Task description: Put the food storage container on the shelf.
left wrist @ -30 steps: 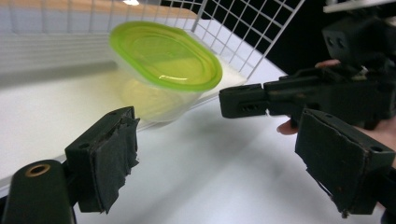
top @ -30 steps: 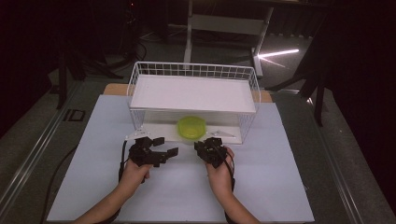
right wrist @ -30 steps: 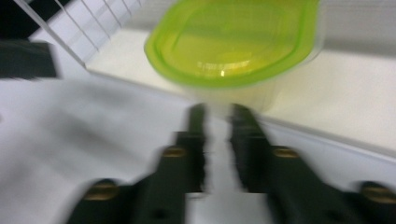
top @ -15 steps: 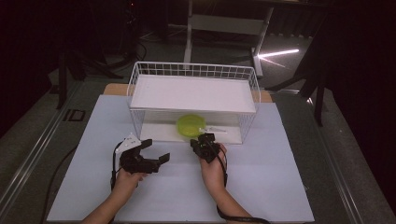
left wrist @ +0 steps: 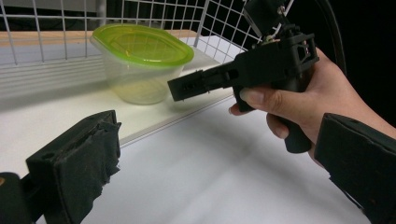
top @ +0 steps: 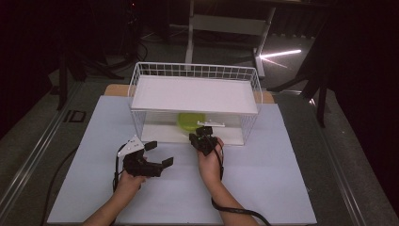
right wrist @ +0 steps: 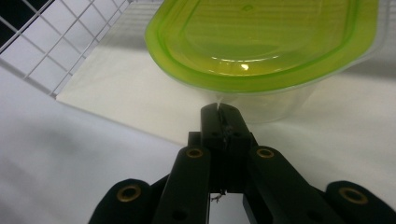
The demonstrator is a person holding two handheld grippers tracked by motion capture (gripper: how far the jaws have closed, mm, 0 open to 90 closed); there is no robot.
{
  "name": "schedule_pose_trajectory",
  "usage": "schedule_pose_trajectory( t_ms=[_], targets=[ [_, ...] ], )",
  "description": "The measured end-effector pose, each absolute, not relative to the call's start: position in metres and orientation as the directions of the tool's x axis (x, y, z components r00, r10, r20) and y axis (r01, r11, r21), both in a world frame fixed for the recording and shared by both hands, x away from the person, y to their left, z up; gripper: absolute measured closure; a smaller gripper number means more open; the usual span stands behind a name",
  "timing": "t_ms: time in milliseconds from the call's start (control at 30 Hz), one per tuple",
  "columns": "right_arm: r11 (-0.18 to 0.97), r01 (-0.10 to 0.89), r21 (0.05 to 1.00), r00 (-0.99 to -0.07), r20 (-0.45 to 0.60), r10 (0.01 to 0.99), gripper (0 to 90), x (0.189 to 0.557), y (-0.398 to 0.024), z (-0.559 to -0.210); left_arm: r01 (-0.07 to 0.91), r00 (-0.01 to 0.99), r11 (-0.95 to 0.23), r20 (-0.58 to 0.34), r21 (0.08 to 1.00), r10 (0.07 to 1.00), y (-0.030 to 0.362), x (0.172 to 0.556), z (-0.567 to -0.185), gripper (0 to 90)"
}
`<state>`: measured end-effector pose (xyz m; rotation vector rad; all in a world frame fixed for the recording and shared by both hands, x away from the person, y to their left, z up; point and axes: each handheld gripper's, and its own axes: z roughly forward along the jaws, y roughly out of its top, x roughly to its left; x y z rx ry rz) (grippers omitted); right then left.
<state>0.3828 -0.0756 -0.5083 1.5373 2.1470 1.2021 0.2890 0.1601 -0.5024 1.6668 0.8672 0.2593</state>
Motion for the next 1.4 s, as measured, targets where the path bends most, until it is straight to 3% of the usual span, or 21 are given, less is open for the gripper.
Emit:
schedule_pose_trajectory(
  t_ms=[233, 300, 800, 1000, 1400],
  targets=[
    [0.132, 0.672, 0.729, -0.449, 0.259, 0.855, 87.5, 0.367, -0.081, -0.512, 0.402, 0.712, -0.014, -0.303, 0.915, 0.634, 0.162, 0.288, -0.504, 1.3],
    [0.126, 0.676, 0.726, -0.455, 0.277, 0.846, 82.6, 0.359, -0.085, -0.511, 0.405, 0.712, -0.014, -0.305, 0.914, 0.632, 0.160, 0.288, -0.503, 1.3],
    [0.186, 0.583, 0.791, -0.599, 0.264, 0.756, 18.5, 0.319, -0.112, -0.485, 0.373, 0.745, -0.064, -0.258, 0.925, 0.615, 0.152, 0.279, -0.484, 1.3],
    [0.220, 0.531, 0.819, -0.627, 0.205, 0.752, 16.9, 0.306, -0.119, -0.483, 0.376, 0.738, -0.088, -0.240, 0.923, 0.631, 0.159, 0.271, -0.476, 1.3],
    [0.250, 0.494, 0.833, -0.670, 0.181, 0.720, 16.9, 0.283, -0.137, -0.477, 0.386, 0.732, -0.116, -0.227, 0.915, 0.643, 0.175, 0.251, -0.474, 1.3]
  ],
)
